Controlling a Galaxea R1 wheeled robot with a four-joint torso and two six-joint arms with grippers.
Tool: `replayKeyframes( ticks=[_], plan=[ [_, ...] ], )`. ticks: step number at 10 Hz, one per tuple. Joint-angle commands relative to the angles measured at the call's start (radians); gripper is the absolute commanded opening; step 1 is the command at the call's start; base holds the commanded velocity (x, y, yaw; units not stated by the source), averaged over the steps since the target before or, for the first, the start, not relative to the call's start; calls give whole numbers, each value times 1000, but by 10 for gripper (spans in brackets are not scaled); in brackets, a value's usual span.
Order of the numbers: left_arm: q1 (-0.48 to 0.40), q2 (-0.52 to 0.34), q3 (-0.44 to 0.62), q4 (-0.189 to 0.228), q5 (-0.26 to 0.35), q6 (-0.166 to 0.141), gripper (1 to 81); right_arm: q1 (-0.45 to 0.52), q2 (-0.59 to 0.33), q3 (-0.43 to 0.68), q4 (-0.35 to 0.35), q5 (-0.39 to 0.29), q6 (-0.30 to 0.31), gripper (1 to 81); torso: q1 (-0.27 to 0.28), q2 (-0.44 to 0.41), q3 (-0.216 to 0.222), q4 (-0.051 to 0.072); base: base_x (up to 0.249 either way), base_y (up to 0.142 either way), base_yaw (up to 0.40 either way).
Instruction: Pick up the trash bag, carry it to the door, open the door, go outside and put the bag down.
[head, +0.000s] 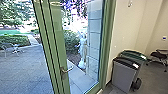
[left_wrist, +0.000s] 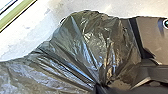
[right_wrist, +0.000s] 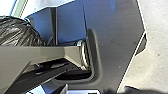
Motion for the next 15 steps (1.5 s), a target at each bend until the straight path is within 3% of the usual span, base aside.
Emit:
replayKeyframes(
  ticks=[1, 15],
  plan=[
    [-47, -2, -3, -1, 60, 1, 10, 35, 8, 7, -7, -52, 1, 811, 0, 0, 0, 0, 150, 0, 0],
    [-45, 0, -3, 2, 62, 1, 10, 38, 9, 7, -10, -54, 1, 811, 0, 0, 0, 0, 128, 0, 0]
  ],
)
